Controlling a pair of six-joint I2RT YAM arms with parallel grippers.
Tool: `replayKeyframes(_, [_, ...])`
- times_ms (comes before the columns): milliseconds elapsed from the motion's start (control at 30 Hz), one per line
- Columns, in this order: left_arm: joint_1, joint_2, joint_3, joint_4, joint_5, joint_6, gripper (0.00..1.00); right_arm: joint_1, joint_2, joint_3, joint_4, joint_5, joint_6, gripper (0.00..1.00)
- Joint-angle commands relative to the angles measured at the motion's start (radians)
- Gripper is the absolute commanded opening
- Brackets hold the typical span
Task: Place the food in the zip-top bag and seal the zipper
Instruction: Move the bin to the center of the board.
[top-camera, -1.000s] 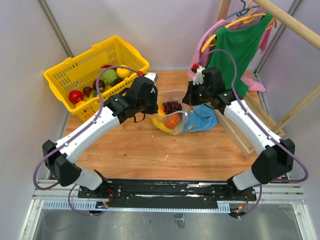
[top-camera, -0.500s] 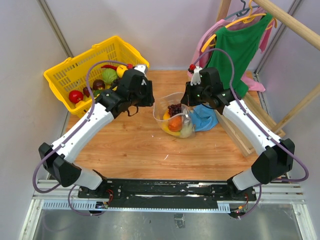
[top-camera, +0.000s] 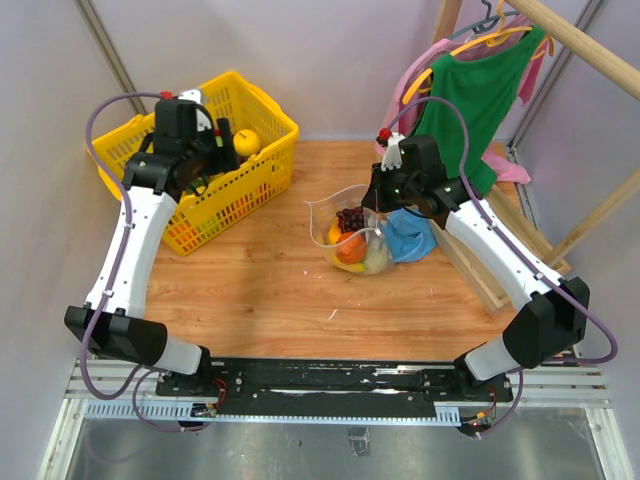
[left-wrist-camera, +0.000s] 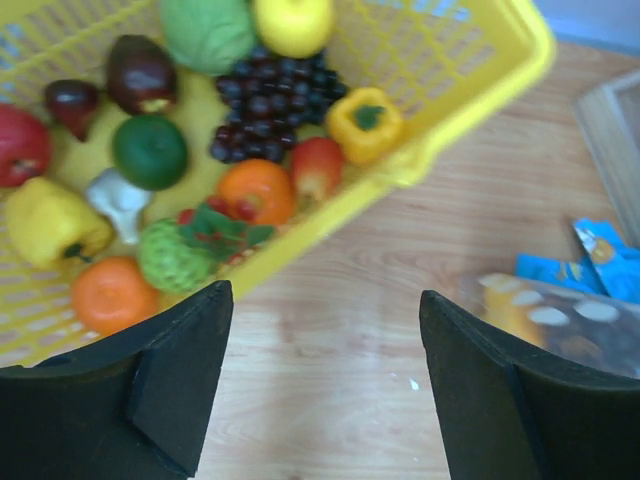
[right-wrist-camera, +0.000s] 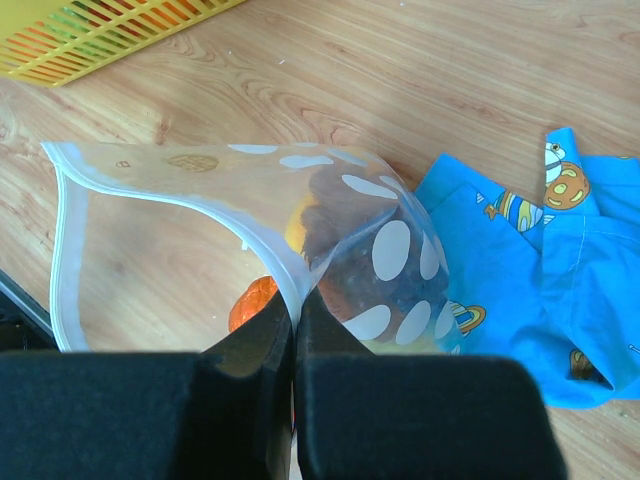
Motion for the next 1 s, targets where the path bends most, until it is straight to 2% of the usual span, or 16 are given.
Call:
replayKeyframes(0, [0.157,0.019,-0.004,-0.016,0.112,0.045,0.8,0.007,-0.015,0.008,0.037,0.005,-0.022,0.01])
replayKeyframes(133, [0.286,0.028,-0.075,0.014,0.289,0.08,0.91,0.007,-0.019,0.004,0.036,0.015,-0.033,0.01])
replayKeyframes(233, [0.315,0.036,-0.123,0.02,0.342,0.098,0.94,0.006,-0.021,0.005,0.035,0.021,-0.038,0.0])
replayKeyframes(433, [0.316,0.054,-0.193,0.01,0.427,0.095,0.98,0.005,-0.022,0.001,0.036,0.027,-0.046,0.01])
replayKeyframes(567, [0.298,0.043,-0.215,-0.002,0.506,0.089,0.95,0.003,-0.02,0.002,0.035,0.029,-0.045,0.01])
replayKeyframes(733, [0.199,0.047,-0.189,-0.032,0.526,0.085,0.94,0.002,-0.012,0.005,0.036,0.023,-0.042,0.01])
replayKeyframes(867, [0.163,0.047,-0.153,-0.019,0.559,0.07,0.93,0.002,-0.01,0.005,0.038,0.021,-0.039,0.01])
replayKeyframes(967, [0.163,0.055,-0.105,-0.033,0.49,0.073,0.93,0.002,-0.011,0.004,0.039,0.018,-0.038,0.01])
